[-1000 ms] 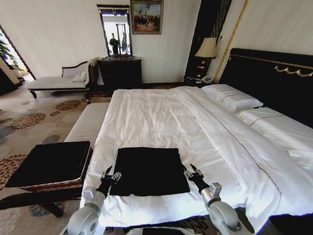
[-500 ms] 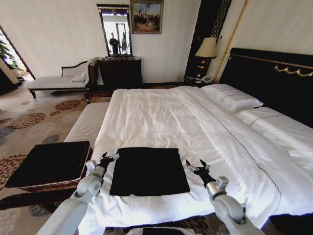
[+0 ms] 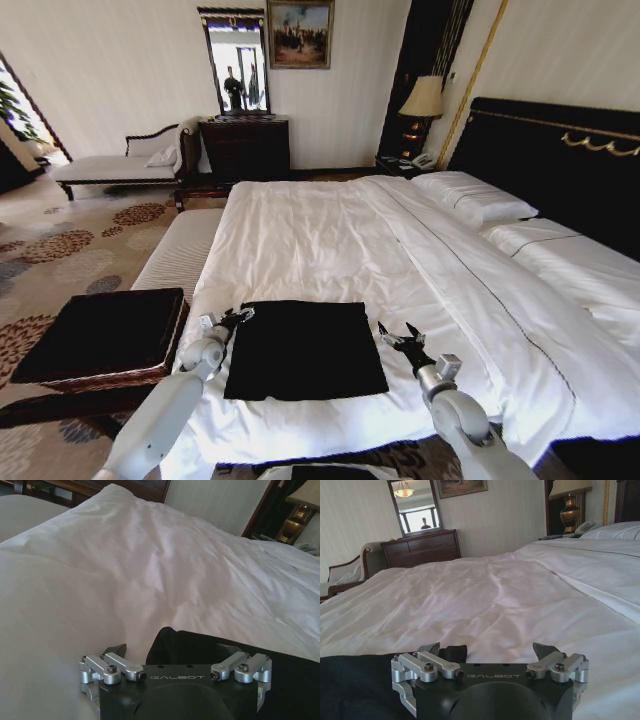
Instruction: Fold the clothes on the bed and place them into the basket.
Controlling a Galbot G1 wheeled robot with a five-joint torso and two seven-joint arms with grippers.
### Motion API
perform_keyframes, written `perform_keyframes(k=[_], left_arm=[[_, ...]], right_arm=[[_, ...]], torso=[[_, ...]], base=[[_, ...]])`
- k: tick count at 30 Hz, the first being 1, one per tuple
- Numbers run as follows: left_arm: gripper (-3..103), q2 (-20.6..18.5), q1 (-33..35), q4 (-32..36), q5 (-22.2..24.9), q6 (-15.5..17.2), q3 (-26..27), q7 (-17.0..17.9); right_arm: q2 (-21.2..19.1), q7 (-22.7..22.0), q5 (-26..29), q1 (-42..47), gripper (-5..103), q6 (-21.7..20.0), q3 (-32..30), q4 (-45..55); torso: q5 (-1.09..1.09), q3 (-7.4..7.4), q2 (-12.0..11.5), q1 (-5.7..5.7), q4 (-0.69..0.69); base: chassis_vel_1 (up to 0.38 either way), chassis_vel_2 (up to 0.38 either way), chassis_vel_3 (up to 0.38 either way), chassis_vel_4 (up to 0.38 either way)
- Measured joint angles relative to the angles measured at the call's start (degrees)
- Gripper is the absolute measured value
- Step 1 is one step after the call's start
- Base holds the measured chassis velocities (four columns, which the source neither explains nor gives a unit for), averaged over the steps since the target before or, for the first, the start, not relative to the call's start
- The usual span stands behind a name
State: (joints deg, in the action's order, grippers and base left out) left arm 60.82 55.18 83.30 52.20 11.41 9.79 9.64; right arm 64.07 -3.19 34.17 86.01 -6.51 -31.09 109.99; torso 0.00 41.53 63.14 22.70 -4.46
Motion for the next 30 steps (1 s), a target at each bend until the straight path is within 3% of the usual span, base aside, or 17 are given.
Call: perform_keyframes(k=[5,16,18,21,24,27,30], left_arm=[[93,0.3,-0.3,-0.4,-0.5,-0.4,-0.3,0.1],[43,0.5,0.3,-0.3,-1.1,-1.6,0.7,1.1],[43,0.5,0.3,-0.3,-1.1,-1.6,0.7,1.1],[27,0.6,0.2,-0.4,-1.2,-1.8,0.5,1.6],[23,0.6,0.1,-0.3,-1.3,-1.9,0.4,2.0],[6,0.5,0.2,0.8,-1.3,-1.9,0.3,2.5],[1,0.3,0.4,1.5,-1.3,-1.9,0.2,2.7]], right_arm=[[-0.4,0.0,0.3,-0.1,100,-0.1,-0.3,0.1],[-0.6,-0.2,0.7,-0.9,100,-0.8,0.2,-0.1],[-0.6,-0.2,0.8,-0.9,100,-0.9,0.3,0.0],[-0.9,-0.5,1.1,-1.1,100,-1.2,0.5,0.1],[-1.2,-0.6,1.2,-1.4,100,-1.3,0.5,0.0],[-1.6,-0.8,1.3,-2.3,100,-1.4,0.9,-0.8],[-2.1,-1.3,2.9,-4.0,100,-1.8,1.6,-1.6]], torso=[[0.0,0.0,0.0,0.0,0.0],[0.0,0.0,0.0,-0.01,0.0],[0.0,0.0,0.0,-0.01,0.0],[0.0,0.0,0.0,-0.01,0.0],[0.0,0.0,0.0,-0.01,0.0],[0.0,0.0,0.0,-0.01,-0.01],[0.0,0.0,0.0,-0.01,0.0]], base=[[0.0,0.0,0.0,0.0],[0.0,0.0,0.0,0.0],[0.0,0.0,0.0,0.0],[0.0,0.0,0.0,0.0],[0.0,0.0,0.0,0.0],[0.0,0.0,0.0,0.0],[0.0,0.0,0.0,0.0]])
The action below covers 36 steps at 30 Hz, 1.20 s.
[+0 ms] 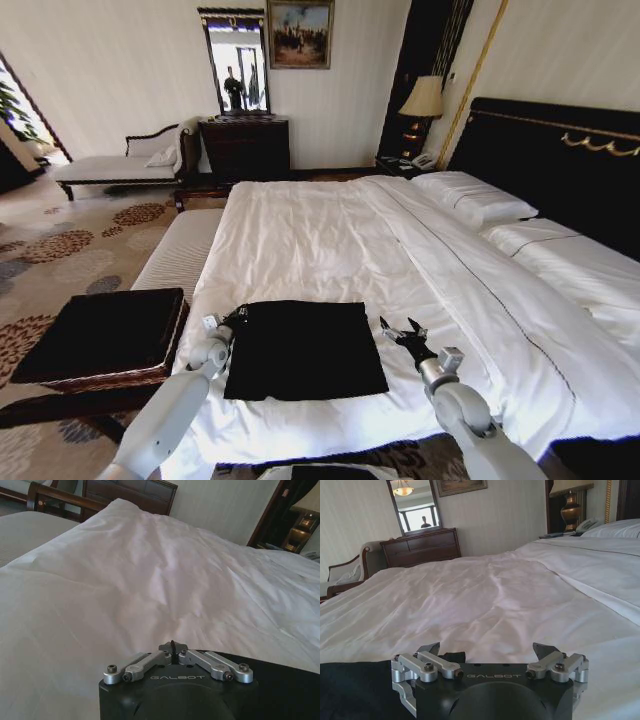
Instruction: Fold the clothes on the bed and place them into the basket.
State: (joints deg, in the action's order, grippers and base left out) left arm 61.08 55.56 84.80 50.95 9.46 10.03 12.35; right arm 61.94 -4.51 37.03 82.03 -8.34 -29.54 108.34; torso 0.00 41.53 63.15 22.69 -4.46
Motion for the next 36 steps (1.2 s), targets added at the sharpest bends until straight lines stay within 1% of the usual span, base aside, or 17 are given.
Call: perform_keyframes(k=[2,3,5,6,8,10,11,13,14,17,19,21,28,29,32,34,36], left_arm=[[0,-0.2,0.1,0.4,0.0,0.0,0.0,0.1],[0,-0.2,0.1,0.4,0.0,0.0,0.0,0.1],[0,-0.3,0.4,1.0,0.0,0.0,0.1,0.2],[0,-0.4,0.8,1.5,0.0,0.0,0.4,0.2],[0,-0.4,1.3,2.1,0.0,0.1,0.6,0.3],[0,-0.4,1.4,2.3,0.0,0.1,0.7,0.3],[0,-0.5,1.9,3.0,-0.1,0.1,1.0,0.3],[0,-0.6,2.4,3.7,-0.2,0.1,1.2,0.4],[0,-0.6,2.4,3.7,-0.2,0.1,1.2,0.4],[0,-0.7,3.4,4.4,-0.6,0.1,2.2,0.4],[0,-0.6,3.5,4.4,-0.6,0.1,2.4,0.4],[0,-0.5,4.0,4.4,-0.7,0.1,2.9,0.3],[0,-0.5,4.3,4.6,-1.2,0.1,3.0,0.2],[0,-0.5,4.3,4.7,-1.2,0.1,3.0,0.2],[0,-0.5,4.3,4.5,-1.3,0.1,2.9,0.2],[0,-0.5,4.3,4.4,-1.3,0.1,2.9,0.2],[0,-0.5,4.1,4.3,-1.3,0.1,2.9,0.2]], right_arm=[[-0.7,-0.8,2.7,-2.1,100,-0.8,0.7,-0.8],[-0.7,-0.8,2.7,-2.1,100,-0.8,0.7,-0.8],[-1.4,-1.6,6.1,-4.7,100,-1.9,1.6,-1.8],[-2.0,-2.3,9.8,-7.3,100,-3.0,2.5,-3.2],[-2.4,-3.3,14.9,-12.5,100,-4.6,4.4,-6.5],[-2.4,-3.5,15.8,-13.6,100,-4.9,4.8,-7.4],[-2.3,-3.8,19.7,-18.3,100,-6.2,6.9,-11.3],[-1.6,-3.9,22.6,-22.1,100,-7.1,9.0,-15.5],[-1.6,-3.9,22.6,-22.1,100,-7.1,9.0,-15.5],[-0.1,-3.0,24.3,-26.9,100,-8.4,13.3,-22.2],[0.5,-2.9,24.1,-27.5,100,-8.6,14.1,-23.4],[2.4,-2.7,22.5,-29.0,100,-8.6,15.8,-27.0],[3.6,-1.2,19.5,-31.3,100,-8.6,16.1,-32.9],[3.6,-1.0,19.5,-31.4,103,-8.6,16.1,-33.3],[3.6,-1.1,20.0,-31.3,91,-8.6,15.7,-33.3],[3.6,-1.2,20.2,-31.2,91,-8.6,15.6,-33.2],[3.6,-1.2,20.6,-30.9,80,-8.7,15.6,-32.7]], torso=[[0.0,0.0,0.0,0.0,0.0],[0.0,0.0,0.0,0.0,0.0],[-0.01,0.0,0.0,0.0,0.0],[-0.01,0.0,0.0,0.0,0.0],[-0.01,0.0,0.0,0.0,0.0],[-0.01,0.0,0.0,0.0,0.0],[-0.01,0.0,0.0,0.0,0.03],[-0.01,0.0,0.0,0.01,0.01],[-0.01,0.0,0.0,0.01,0.01],[-0.01,0.0,0.0,0.01,0.01],[0.0,0.0,0.0,0.01,0.01],[0.0,0.0,0.0,0.01,-0.01],[-0.02,-0.01,0.0,0.01,0.0],[-0.01,-0.01,0.0,0.0,0.0],[-0.02,-0.01,0.0,0.0,-0.01],[-0.01,-0.01,0.0,0.0,-0.02],[-0.01,0.0,0.0,0.01,-0.01]], base=[[0.0,0.0,0.0,0.0],[0.0,0.0,0.0,0.0],[0.0,0.0,0.0,0.0],[0.0,0.0,0.0,0.0],[0.0,0.0,0.0,0.0],[0.0,0.0,0.0,0.0],[0.0,0.0,0.0,0.0],[0.0,0.0,0.0,0.0],[0.0,0.0,0.0,0.0],[0.0,0.0,0.0,0.0],[0.0,0.0,0.0,0.0],[0.0,0.0,0.0,0.0],[0.0,0.0,0.0,0.0],[0.0,0.0,0.0,0.0],[0.0,0.0,0.0,0.0],[0.0,0.0,0.0,0.0],[0.0,0.0,0.0,0.0]])
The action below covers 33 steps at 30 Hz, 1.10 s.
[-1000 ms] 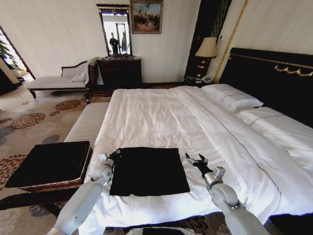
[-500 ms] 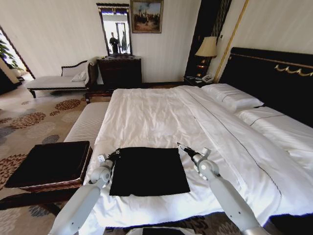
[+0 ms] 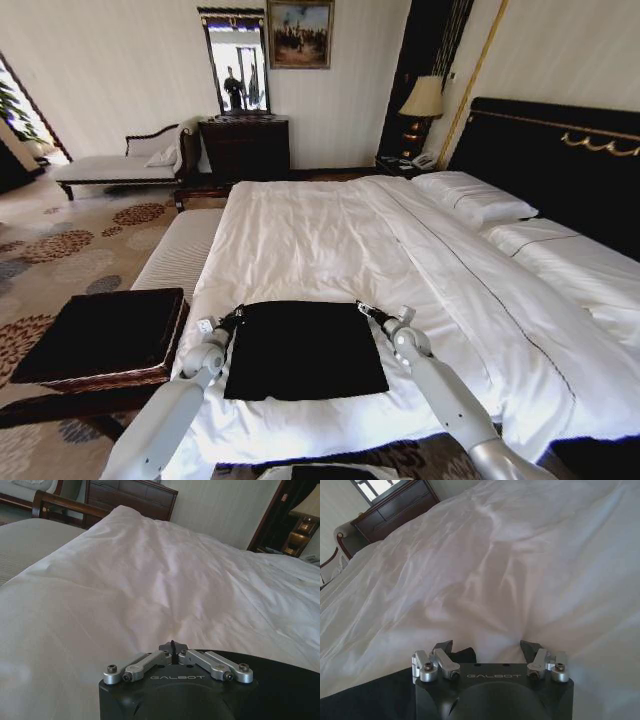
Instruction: Fold the clothes on the bed and place them into the basket.
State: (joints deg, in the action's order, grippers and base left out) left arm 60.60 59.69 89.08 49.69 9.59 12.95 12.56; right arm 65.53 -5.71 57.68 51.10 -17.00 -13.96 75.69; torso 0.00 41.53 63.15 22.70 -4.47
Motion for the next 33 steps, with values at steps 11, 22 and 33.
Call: perform_keyframes(k=[11,22,33], left_arm=[[0,0.3,-0.1,-0.6,0.0,0.0,0.0,-0.1],[0,-0.1,-0.2,-0.3,0.3,0.0,-0.1,-0.1],[0,-0.3,0.8,2.0,0.2,-0.1,0.4,0.7]], right_arm=[[-0.8,0.4,0.1,1.0,37,-1.6,0.1,2.3],[-1.0,0.6,-0.1,1.5,1,-1.6,0.4,3.8],[-1.9,1.7,-4.1,2.8,0,0.4,0.1,6.4]], torso=[[0.01,0.0,0.0,0.0,0.02],[0.0,0.0,0.0,0.0,0.02],[0.0,0.0,0.0,0.0,0.02]], base=[[0.0,0.0,0.0,0.0],[0.0,0.0,0.0,0.0],[0.0,0.0,0.0,0.0]])
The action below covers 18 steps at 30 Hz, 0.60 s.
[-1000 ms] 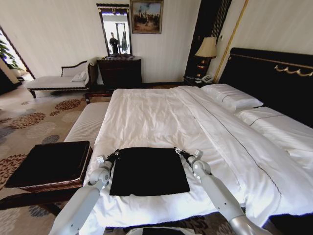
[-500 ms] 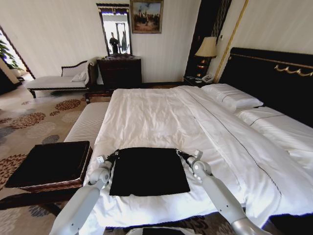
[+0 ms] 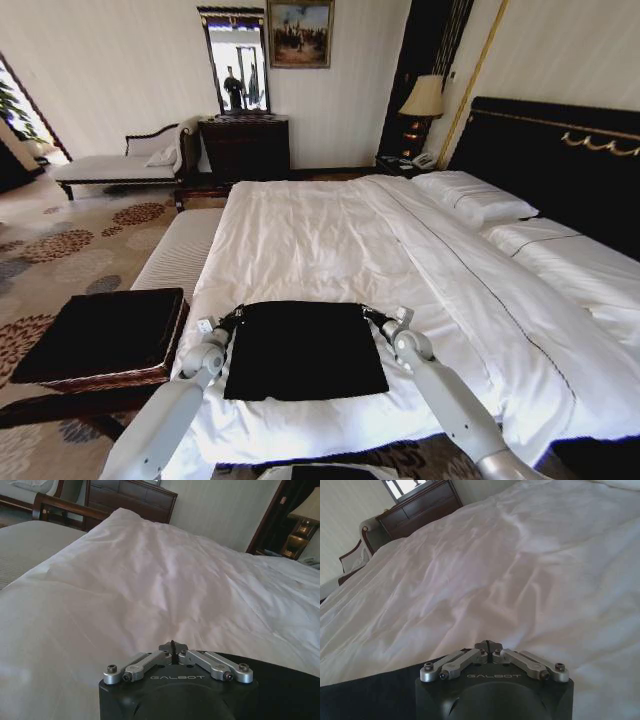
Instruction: Fold the clothes on the bed and place them into the basket.
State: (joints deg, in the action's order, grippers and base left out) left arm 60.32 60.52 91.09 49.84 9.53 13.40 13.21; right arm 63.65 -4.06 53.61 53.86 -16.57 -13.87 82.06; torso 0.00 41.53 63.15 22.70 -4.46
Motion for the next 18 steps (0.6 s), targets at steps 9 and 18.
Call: perform_keyframes(k=[9,18], left_arm=[[0,-3.1,0.9,10.9,1.5,0.2,1.6,2.4],[0,-7.4,-1.1,19.9,4.9,0.3,3.0,5.2]], right_arm=[[-3.3,-2.5,-0.6,0.7,0,1.1,-2.7,10.9],[-7.1,-4.5,1.3,-0.3,0,1.2,-4.9,20.2]], torso=[[0.0,-0.01,0.0,0.0,-0.01],[-0.02,0.0,0.0,0.0,-0.01]], base=[[0.0,0.0,0.0,0.0],[0.0,0.0,0.0,0.0]])
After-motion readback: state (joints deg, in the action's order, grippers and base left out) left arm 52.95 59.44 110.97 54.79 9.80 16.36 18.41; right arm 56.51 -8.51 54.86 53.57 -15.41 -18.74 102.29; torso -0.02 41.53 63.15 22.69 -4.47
